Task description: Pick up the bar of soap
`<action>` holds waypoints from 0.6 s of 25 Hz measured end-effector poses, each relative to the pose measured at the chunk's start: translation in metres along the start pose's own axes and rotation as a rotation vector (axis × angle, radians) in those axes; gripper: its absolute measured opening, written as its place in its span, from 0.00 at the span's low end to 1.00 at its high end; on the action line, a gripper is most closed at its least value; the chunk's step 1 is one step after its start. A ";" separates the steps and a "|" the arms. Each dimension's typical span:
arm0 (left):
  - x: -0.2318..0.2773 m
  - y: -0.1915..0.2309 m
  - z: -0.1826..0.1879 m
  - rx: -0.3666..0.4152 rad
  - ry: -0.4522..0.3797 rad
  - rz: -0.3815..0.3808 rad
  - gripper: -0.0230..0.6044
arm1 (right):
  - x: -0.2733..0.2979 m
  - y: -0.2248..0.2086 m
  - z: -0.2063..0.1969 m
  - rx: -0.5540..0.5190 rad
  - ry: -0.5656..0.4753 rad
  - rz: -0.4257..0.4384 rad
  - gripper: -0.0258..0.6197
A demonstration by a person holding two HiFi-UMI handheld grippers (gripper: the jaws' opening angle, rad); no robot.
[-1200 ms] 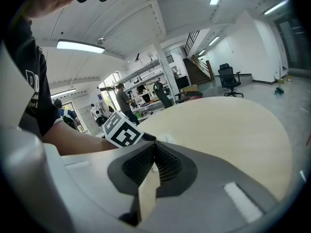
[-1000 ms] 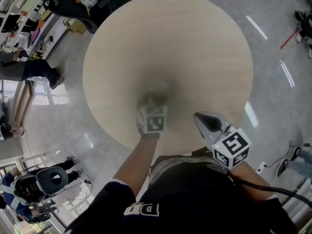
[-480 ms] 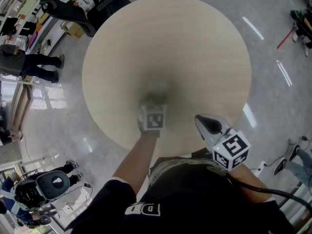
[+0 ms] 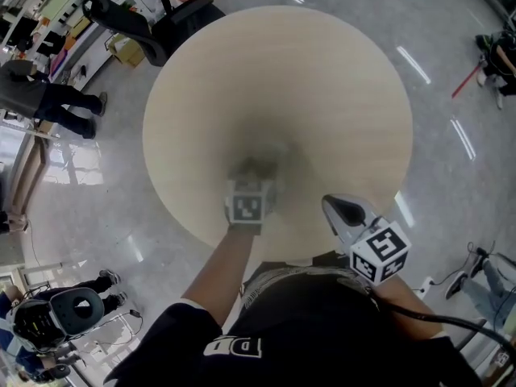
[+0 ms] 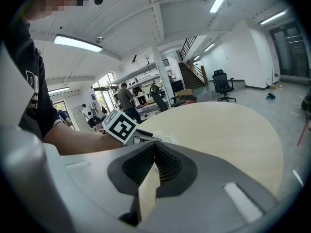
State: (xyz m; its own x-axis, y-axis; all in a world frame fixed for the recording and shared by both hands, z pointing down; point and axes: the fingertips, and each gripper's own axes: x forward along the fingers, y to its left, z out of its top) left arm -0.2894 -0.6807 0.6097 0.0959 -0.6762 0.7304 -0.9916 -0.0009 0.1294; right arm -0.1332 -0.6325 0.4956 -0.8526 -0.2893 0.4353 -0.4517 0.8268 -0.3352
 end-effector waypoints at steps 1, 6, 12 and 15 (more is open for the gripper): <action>-0.008 0.002 0.004 -0.001 -0.011 -0.015 0.46 | 0.004 0.003 0.004 0.004 -0.006 0.002 0.05; -0.056 0.026 0.020 0.005 -0.075 -0.069 0.46 | 0.036 0.031 0.022 0.004 -0.042 0.031 0.05; -0.124 0.054 0.032 0.043 -0.172 -0.144 0.46 | 0.069 0.078 0.041 -0.056 -0.081 0.043 0.05; -0.153 0.072 0.022 0.061 -0.188 -0.197 0.46 | 0.080 0.099 0.051 -0.068 -0.117 0.032 0.05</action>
State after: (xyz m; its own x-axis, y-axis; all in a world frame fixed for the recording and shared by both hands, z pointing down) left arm -0.3769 -0.5937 0.4928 0.2757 -0.7833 0.5572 -0.9592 -0.1865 0.2124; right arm -0.2597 -0.5983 0.4541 -0.8930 -0.3129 0.3236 -0.4080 0.8664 -0.2880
